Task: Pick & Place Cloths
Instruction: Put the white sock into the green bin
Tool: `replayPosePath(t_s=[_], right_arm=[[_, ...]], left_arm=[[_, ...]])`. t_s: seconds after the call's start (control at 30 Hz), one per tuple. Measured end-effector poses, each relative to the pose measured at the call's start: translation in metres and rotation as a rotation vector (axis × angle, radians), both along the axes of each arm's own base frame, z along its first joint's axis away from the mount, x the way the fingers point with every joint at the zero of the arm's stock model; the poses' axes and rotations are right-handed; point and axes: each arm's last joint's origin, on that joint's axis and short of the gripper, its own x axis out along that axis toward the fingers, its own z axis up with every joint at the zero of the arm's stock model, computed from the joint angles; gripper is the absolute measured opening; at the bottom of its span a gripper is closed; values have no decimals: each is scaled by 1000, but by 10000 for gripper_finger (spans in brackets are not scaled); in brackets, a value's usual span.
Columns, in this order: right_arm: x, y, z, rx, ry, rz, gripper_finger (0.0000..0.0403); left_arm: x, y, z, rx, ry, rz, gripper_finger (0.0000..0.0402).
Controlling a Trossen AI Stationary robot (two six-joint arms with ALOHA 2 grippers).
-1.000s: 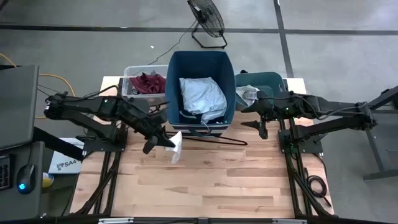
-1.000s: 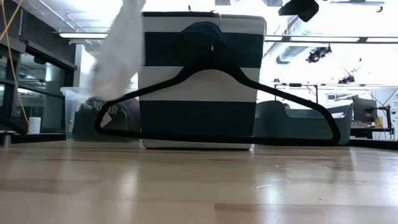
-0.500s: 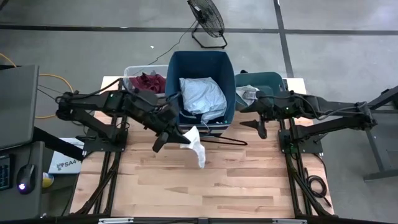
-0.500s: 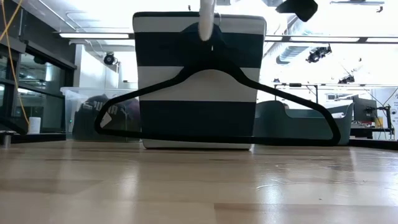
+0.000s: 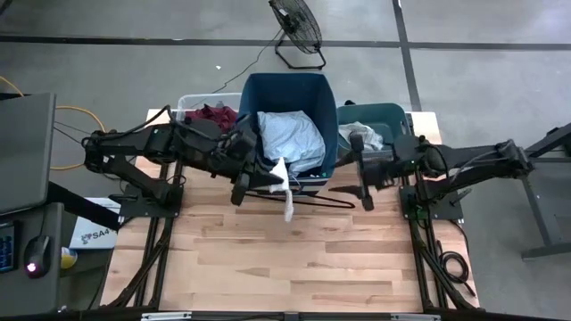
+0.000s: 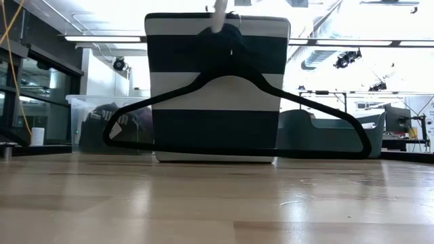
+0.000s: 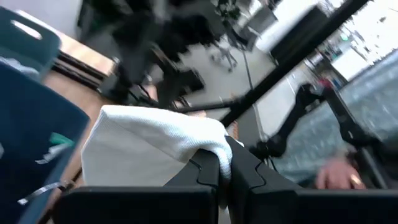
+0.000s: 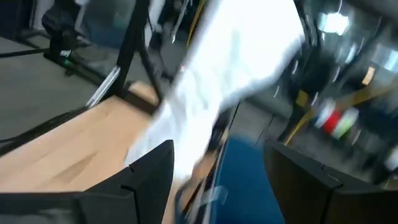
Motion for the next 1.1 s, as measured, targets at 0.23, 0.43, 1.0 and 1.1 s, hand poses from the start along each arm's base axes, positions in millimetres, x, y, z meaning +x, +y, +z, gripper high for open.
replayPosePath(t_s=[0.23,0.43,1.0,1.1], right_arm=[[20,16,8,-236,-210,-74,237],[35,25,6,-297,-293,-56,237],[45,29,9,488,-362,-309,237],[49,29,7,515,-372,-315,237]], left_arm=[[-4,4,13,10,-67,109,0],[-3,5,19,25,-127,141,0],[18,41,19,60,-203,281,0],[28,49,18,56,-229,268,0]])
